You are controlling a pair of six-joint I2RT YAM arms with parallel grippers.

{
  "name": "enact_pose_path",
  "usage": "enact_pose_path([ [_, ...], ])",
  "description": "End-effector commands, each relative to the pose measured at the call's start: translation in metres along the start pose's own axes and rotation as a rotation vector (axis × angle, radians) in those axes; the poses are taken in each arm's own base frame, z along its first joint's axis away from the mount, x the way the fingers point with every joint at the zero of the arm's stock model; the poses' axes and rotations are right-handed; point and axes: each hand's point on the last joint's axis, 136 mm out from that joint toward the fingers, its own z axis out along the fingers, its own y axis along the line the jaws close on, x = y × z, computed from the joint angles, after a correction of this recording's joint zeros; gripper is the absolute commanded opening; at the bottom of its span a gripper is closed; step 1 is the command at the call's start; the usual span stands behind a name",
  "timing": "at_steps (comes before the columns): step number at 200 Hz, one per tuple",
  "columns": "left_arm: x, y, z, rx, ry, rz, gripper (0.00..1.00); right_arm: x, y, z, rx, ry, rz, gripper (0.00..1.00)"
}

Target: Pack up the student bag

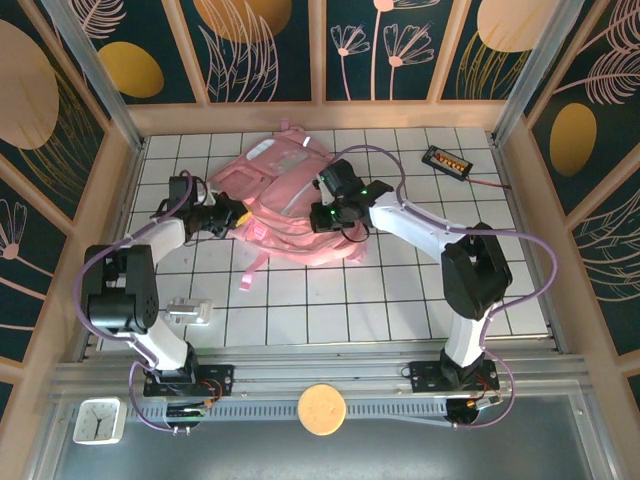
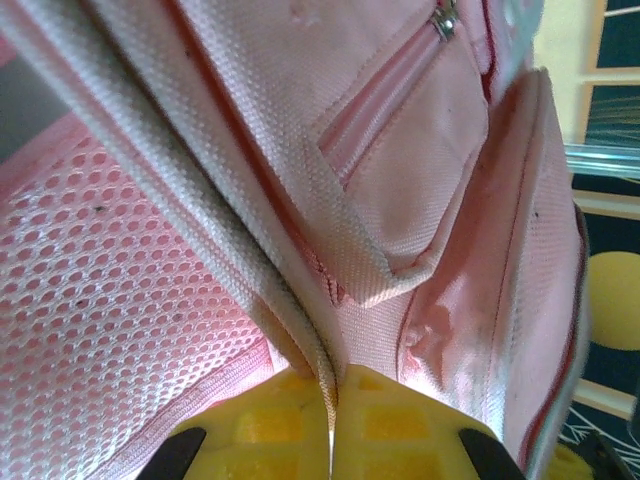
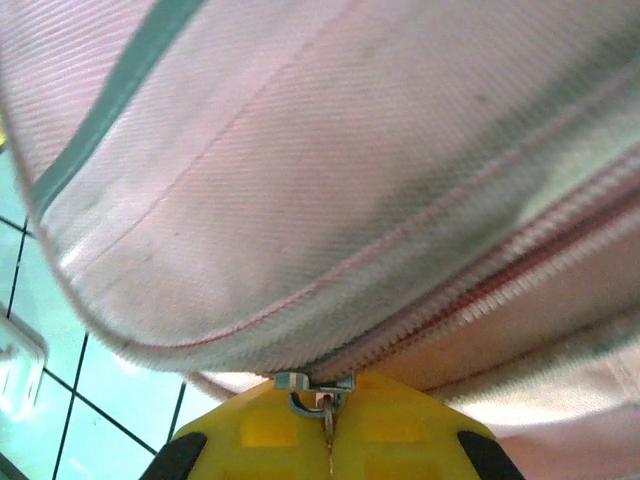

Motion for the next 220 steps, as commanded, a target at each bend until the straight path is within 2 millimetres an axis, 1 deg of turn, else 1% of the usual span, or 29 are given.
enact_pose_path([
  [1,-0.056,0.022,-0.01,-0.133,-0.148,0.079,0.0,-0.003,0.019,0.002,-0.004,0.016,-0.105,0.0],
  [14,-0.062,0.016,-0.007,-0.124,-0.137,0.094,0.0,-0.004,0.029,0.011,-0.022,0.031,-0.089,0.0],
  [27,-0.062,0.008,-0.008,-0.098,-0.13,0.093,0.23,-0.01,0.041,0.018,-0.063,0.03,-0.042,0.0],
  [39,-0.055,0.002,-0.014,-0.072,-0.134,0.083,0.37,-0.013,0.051,0.023,-0.11,0.031,-0.001,0.0],
  [43,-0.051,0.005,-0.014,-0.074,-0.129,0.07,0.42,-0.015,0.055,0.023,-0.128,0.029,0.008,0.0],
  [46,-0.049,-0.001,-0.02,-0.061,-0.14,0.076,0.46,-0.016,0.057,0.023,-0.138,0.026,0.015,0.0],
  [52,-0.042,0.0,-0.024,-0.055,-0.14,0.062,0.5,-0.019,0.06,0.024,-0.151,0.025,0.026,0.0],
  [57,-0.034,0.002,-0.027,-0.05,-0.137,0.049,0.51,-0.02,0.063,0.025,-0.163,0.025,0.032,0.0],
  [59,-0.034,-0.001,-0.029,-0.041,-0.142,0.044,0.52,-0.021,0.064,0.025,-0.169,0.024,0.034,0.0],
  [61,-0.027,0.006,-0.028,-0.048,-0.131,0.031,0.52,-0.022,0.065,0.025,-0.173,0.023,0.035,0.0],
  [62,-0.027,0.004,-0.029,-0.041,-0.134,0.026,0.53,-0.022,0.066,0.025,-0.175,0.023,0.035,0.0],
  [63,-0.022,0.009,-0.029,-0.047,-0.127,0.018,0.53,-0.022,0.066,0.025,-0.177,0.024,0.036,0.0],
  [65,-0.02,0.009,-0.03,-0.038,-0.129,0.013,0.53,-0.023,0.067,0.025,-0.181,0.023,0.035,0.0],
  [66,-0.02,0.006,-0.032,-0.029,-0.133,0.005,0.53,-0.023,0.067,0.025,-0.182,0.025,0.036,0.0],
  [67,-0.016,0.011,-0.031,-0.034,-0.125,-0.001,0.53,-0.023,0.068,0.025,-0.184,0.024,0.036,0.0],
  [79,0.003,0.014,-0.036,0.017,-0.126,-0.064,0.54,-0.026,0.071,0.024,-0.194,0.024,0.035,0.0],
  [93,0.024,0.013,-0.038,0.077,-0.129,-0.122,0.53,-0.028,0.073,0.023,-0.204,0.025,0.032,0.0],
  [99,0.033,0.013,-0.036,0.093,-0.12,-0.141,0.53,-0.027,0.075,0.023,-0.209,0.026,0.031,0.0],
  [112,0.051,0.004,-0.028,0.131,-0.096,-0.15,0.53,-0.026,0.077,0.023,-0.216,0.032,0.03,0.0],
  [122,0.059,-0.004,-0.022,0.157,-0.088,-0.159,0.53,-0.024,0.078,0.024,-0.218,0.036,0.028,0.0],
  [136,0.064,-0.014,-0.015,0.189,-0.083,-0.168,0.53,-0.021,0.079,0.024,-0.218,0.041,0.023,0.0],
  [157,0.067,-0.023,-0.005,0.213,-0.065,-0.174,0.5,-0.017,0.083,0.024,-0.22,0.042,0.019,0.0],
  [191,0.072,-0.028,0.011,0.202,-0.039,-0.158,0.47,-0.013,0.084,0.023,-0.229,0.034,0.025,0.0],
  [205,0.076,-0.027,0.019,0.195,-0.024,-0.157,0.43,-0.013,0.085,0.023,-0.231,0.033,0.028,0.0],
  [220,0.08,-0.022,0.026,0.182,-0.012,-0.166,0.33,-0.013,0.086,0.023,-0.235,0.032,0.025,0.0],
])
